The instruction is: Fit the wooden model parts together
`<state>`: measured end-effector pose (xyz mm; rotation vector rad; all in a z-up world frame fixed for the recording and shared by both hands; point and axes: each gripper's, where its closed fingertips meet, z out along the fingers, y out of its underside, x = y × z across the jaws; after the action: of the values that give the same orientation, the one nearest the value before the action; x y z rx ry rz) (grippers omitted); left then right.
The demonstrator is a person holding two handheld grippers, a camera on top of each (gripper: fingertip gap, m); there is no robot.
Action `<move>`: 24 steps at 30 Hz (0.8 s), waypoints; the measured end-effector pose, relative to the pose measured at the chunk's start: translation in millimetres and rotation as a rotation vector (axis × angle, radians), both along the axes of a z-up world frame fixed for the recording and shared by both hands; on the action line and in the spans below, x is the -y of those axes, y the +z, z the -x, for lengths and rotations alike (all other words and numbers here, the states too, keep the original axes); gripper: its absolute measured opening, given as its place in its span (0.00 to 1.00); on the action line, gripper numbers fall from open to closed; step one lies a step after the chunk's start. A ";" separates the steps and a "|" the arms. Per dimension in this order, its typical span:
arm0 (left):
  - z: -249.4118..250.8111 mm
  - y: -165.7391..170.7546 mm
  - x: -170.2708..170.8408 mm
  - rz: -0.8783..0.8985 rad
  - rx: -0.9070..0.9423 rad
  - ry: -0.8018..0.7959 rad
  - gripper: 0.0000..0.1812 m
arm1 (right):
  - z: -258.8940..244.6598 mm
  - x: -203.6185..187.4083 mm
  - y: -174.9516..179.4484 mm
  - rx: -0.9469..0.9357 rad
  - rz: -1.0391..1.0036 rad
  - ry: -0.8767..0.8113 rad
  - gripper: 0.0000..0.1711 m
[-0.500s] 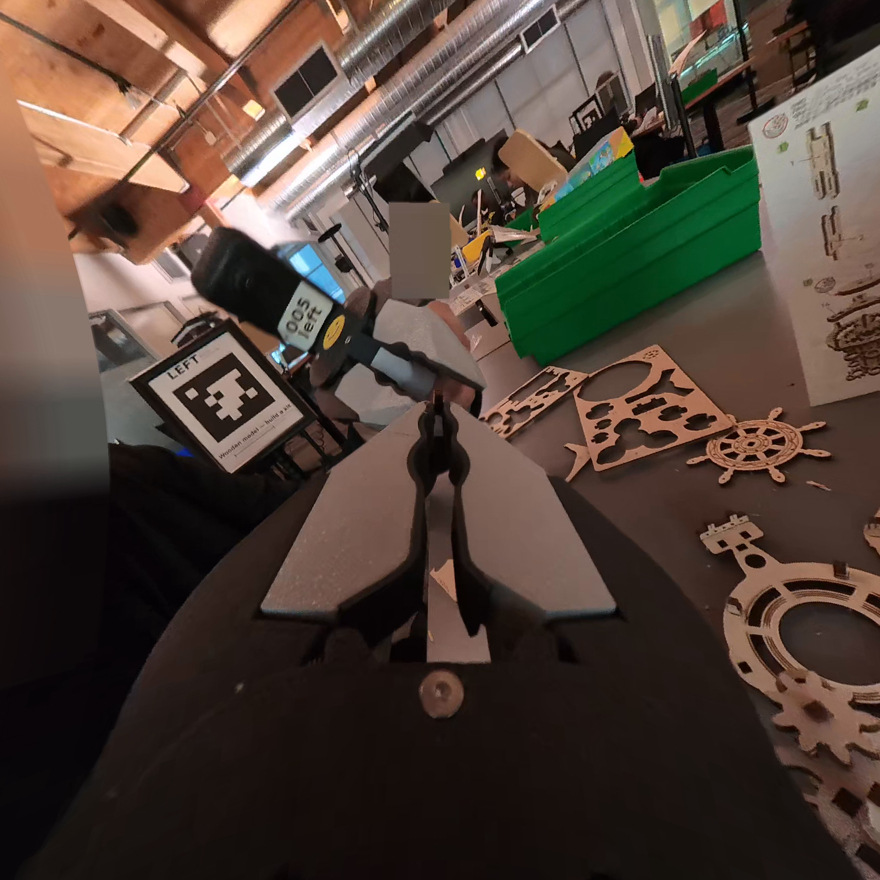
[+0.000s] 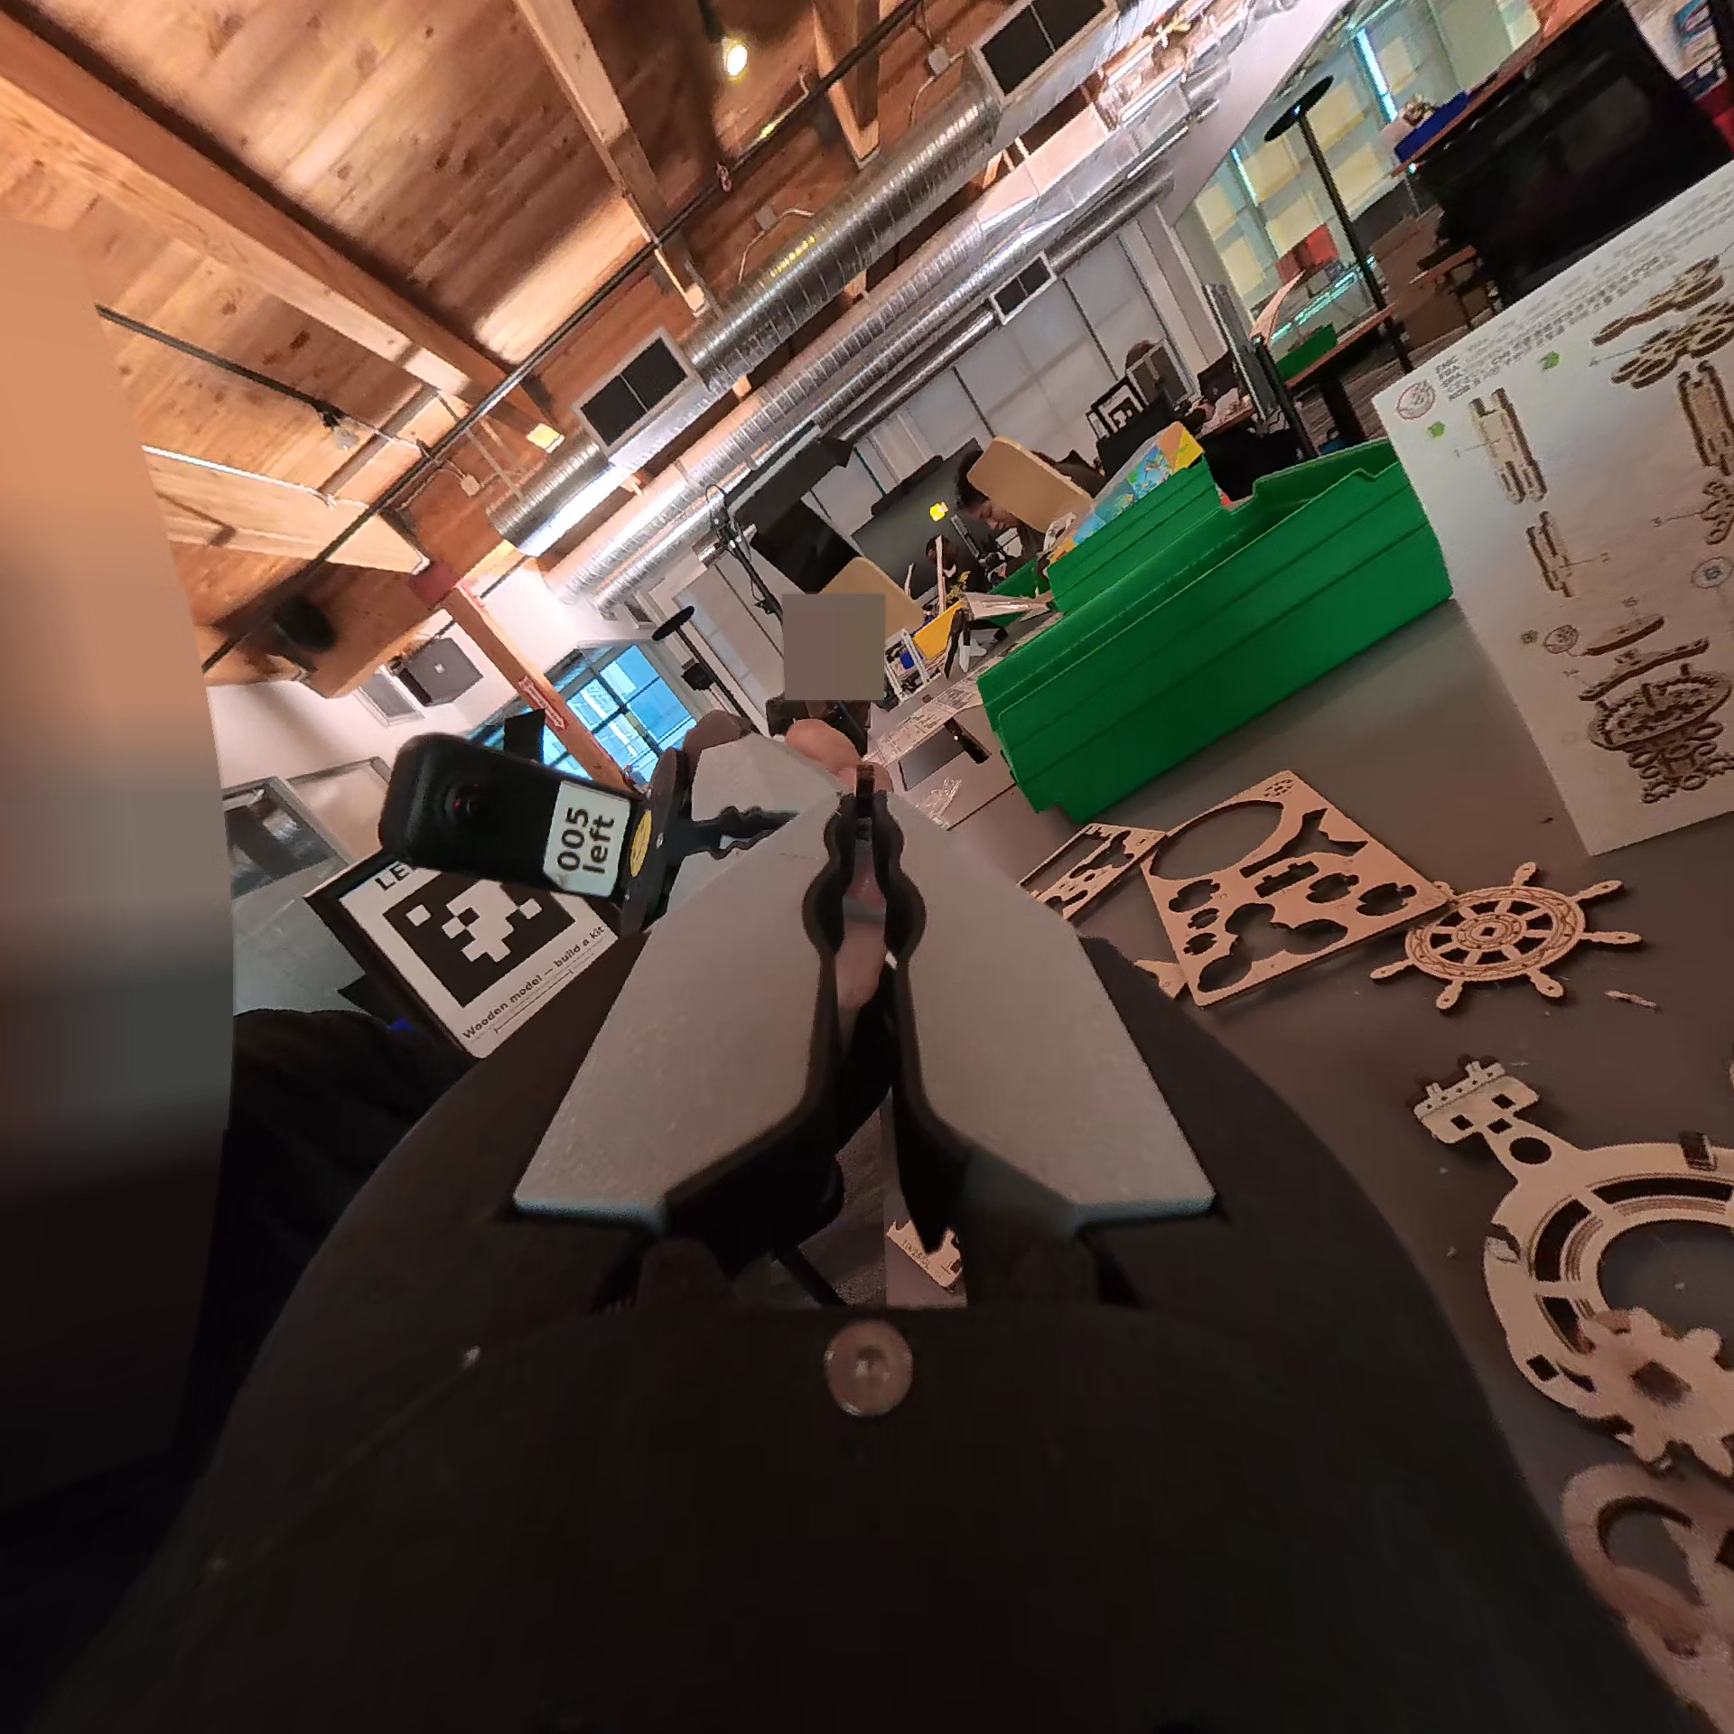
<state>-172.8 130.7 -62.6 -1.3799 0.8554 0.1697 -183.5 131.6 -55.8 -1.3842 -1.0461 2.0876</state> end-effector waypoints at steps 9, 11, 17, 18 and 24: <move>5.1 4.2 -1.5 -0.022 0.013 0.030 0.03 | 1.9 0.8 -0.9 -0.009 0.024 0.000 0.00; 4.3 4.7 -1.0 -0.034 0.005 0.031 0.02 | 2.8 1.6 -1.6 -0.007 0.027 0.000 0.00; 3.8 4.3 -1.1 -0.044 -0.009 0.040 0.00 | 3.7 4.3 -0.2 -0.019 0.047 0.002 0.00; 4.0 4.6 -0.8 -0.048 -0.011 0.041 0.00 | 3.9 4.5 0.2 -0.022 0.049 0.002 0.00; 3.1 6.7 3.3 -0.119 -0.095 0.065 0.00 | 2.5 9.2 2.5 -0.027 0.047 0.043 0.00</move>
<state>-175.9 127.5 -55.9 -1.2970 0.8659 0.3329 -186.0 122.4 -53.4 -1.3630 -1.0303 2.1689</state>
